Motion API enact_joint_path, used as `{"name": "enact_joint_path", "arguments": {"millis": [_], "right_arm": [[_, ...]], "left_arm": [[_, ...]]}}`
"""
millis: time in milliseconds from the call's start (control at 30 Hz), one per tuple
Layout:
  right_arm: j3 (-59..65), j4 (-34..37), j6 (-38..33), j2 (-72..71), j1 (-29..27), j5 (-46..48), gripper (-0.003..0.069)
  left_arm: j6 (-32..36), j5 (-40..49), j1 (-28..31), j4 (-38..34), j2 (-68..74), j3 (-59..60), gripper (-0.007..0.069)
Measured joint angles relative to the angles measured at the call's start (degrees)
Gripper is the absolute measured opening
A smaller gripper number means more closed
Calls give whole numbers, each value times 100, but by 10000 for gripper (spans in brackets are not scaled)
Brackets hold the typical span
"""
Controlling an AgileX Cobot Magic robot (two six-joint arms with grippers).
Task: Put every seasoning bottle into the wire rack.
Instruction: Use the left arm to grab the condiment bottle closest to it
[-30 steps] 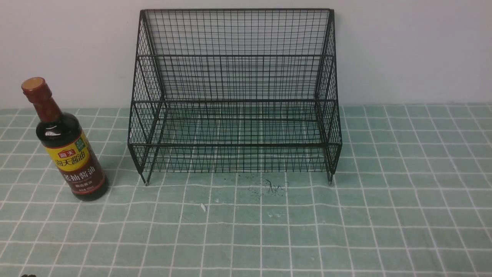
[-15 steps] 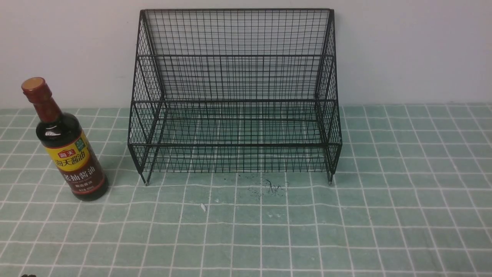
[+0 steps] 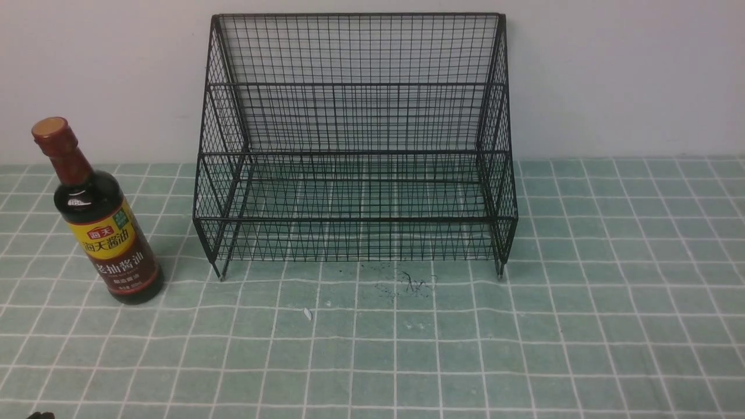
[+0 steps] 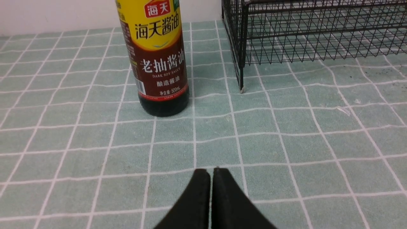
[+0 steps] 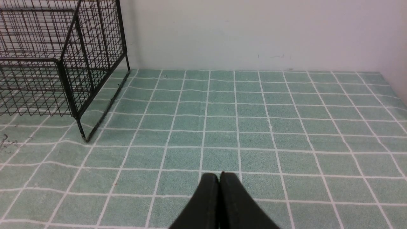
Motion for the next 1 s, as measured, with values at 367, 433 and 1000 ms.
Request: {"name": "enact_joint_path", "arguments": {"millis": [367,433,1000], "right_arm": [[0,0,0,0,0,0,-15],[0,0,0,0,0,0,-15],[0,0,0,0,0,0,-15]], "left_arm": [[-141,-3163,0,-882,0,7,-6],[-141,-4000,0,-927,0,7,-6],[512,-5161,1,-1100,3713,-2049,408]]}}
